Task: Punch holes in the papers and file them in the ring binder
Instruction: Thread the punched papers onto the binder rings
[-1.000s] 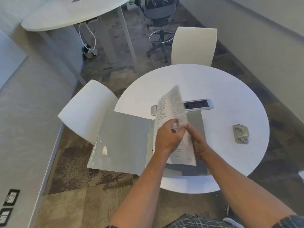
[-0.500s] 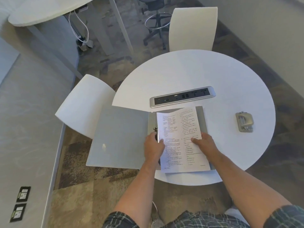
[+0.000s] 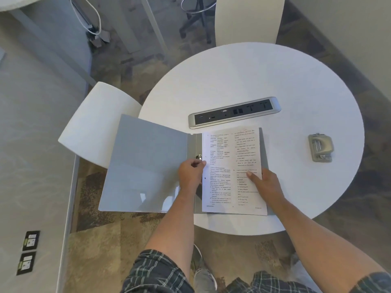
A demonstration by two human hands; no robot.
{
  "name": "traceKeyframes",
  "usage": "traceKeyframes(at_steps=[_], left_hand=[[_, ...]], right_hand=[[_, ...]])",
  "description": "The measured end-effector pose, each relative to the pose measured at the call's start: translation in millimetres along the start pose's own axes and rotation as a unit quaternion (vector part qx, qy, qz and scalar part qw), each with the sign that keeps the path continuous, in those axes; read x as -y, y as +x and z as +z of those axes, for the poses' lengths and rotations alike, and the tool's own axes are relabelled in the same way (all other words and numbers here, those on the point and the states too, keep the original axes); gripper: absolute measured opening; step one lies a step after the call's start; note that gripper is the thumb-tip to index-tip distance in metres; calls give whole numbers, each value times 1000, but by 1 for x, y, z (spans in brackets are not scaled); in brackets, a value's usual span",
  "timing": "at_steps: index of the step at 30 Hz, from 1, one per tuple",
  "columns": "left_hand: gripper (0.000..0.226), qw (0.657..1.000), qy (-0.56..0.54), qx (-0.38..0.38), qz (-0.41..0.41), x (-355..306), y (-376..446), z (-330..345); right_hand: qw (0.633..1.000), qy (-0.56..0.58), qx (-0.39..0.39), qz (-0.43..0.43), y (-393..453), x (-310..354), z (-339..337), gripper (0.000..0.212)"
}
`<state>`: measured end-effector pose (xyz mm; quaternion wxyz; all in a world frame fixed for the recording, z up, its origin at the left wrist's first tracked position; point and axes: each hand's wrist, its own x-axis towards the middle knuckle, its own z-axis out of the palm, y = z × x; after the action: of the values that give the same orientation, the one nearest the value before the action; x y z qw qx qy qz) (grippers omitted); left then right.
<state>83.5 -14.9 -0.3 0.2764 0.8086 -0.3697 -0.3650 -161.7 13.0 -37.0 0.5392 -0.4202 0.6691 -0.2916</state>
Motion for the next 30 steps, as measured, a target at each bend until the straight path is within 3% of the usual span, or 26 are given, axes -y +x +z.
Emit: traceKeyframes(at_steps=[6,16,20,23,27,30], left_hand=[[3,999,-28,5,-23,-4,12,5],[9,987,-129,-10,-94,7,19,1],[7,983,-154,-16,-95,4,20,3],[19,983,-159,-3,-89,1,22,6],[15,987,-142,-20,-75,2,25,7],[13,986,-143,-30,-81,6,26,6]], right_hand=[[999,-32,3,-22,-7,-7,0,27],[988,-123,-10,-94,-7,-27,10,17],[987,-129,-4,-99,-4,-31,10,22],[988,-120,5,-97,-6,-27,11,7],[988,-119,-1,-98,-7,-26,11,9],[987,-120,-15,-106,-6,-29,9,57]])
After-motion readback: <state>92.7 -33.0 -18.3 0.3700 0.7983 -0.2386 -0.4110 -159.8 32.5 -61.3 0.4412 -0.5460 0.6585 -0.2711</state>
